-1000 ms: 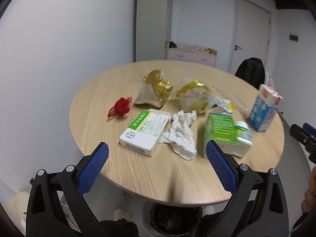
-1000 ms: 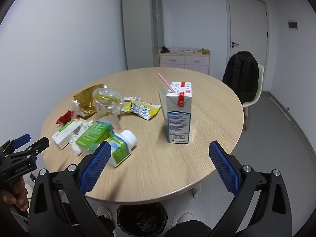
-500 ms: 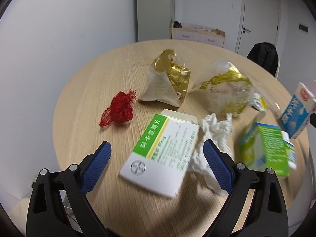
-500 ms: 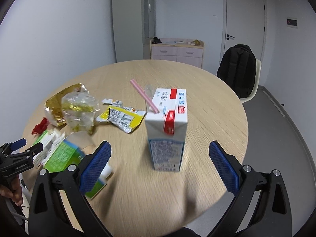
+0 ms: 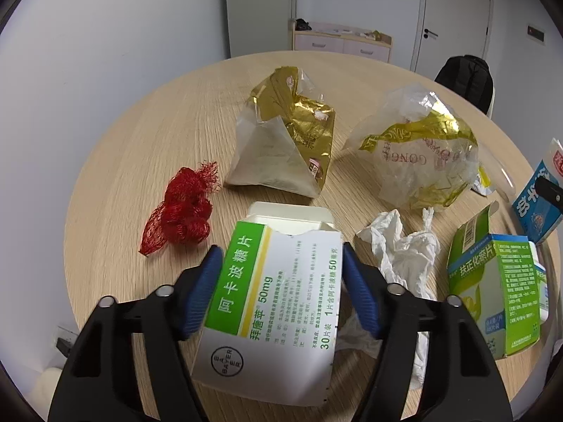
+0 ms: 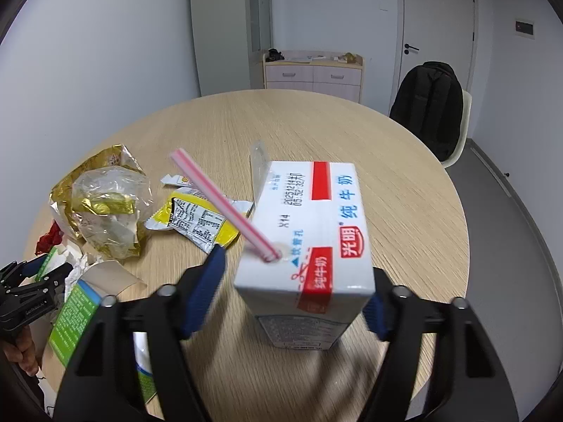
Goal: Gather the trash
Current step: 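Grasp the white-green medicine box with left tool while right tool grasps the milk carton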
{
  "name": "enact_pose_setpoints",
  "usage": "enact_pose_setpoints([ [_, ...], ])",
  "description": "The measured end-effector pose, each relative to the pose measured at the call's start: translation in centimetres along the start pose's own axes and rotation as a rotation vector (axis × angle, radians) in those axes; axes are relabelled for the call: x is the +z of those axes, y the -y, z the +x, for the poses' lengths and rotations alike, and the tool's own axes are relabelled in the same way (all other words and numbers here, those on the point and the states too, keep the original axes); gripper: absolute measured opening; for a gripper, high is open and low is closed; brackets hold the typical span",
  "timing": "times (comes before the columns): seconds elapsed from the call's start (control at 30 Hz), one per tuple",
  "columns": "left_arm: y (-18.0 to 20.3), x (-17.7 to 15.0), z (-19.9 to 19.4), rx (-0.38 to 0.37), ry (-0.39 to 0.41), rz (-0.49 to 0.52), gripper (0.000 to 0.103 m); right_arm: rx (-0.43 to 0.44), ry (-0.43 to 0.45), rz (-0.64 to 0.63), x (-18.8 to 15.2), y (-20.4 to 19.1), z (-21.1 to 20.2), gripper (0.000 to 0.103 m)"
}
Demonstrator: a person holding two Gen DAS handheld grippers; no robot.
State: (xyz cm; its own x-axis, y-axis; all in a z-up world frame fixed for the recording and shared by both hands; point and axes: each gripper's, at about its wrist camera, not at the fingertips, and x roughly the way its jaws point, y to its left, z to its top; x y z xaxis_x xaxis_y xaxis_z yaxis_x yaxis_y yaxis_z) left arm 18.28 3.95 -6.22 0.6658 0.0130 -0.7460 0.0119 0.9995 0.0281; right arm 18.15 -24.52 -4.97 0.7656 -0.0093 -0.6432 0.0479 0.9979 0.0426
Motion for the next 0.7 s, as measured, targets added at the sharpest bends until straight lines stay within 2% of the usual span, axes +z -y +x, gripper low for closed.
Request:
enact_pose_setpoints([
  [0.1, 0.2, 0.2, 0.2, 0.002, 0.004, 0.012, 0.064, 0.01, -0.01, 0.001, 0.1, 0.1, 0.4, 0.045],
  [0.17, 0.2, 0.1, 0.1, -0.007, 0.003, 0.006, 0.064, 0.014, -0.015, 0.0, 0.1, 0.1, 0.6, 0.04],
  [0.7, 0.0, -0.2, -3.2, 0.001, 0.044, -0.023, 0.064, 0.009, 0.03, -0.005, -0.2, 0.2, -2.7, 0.039],
])
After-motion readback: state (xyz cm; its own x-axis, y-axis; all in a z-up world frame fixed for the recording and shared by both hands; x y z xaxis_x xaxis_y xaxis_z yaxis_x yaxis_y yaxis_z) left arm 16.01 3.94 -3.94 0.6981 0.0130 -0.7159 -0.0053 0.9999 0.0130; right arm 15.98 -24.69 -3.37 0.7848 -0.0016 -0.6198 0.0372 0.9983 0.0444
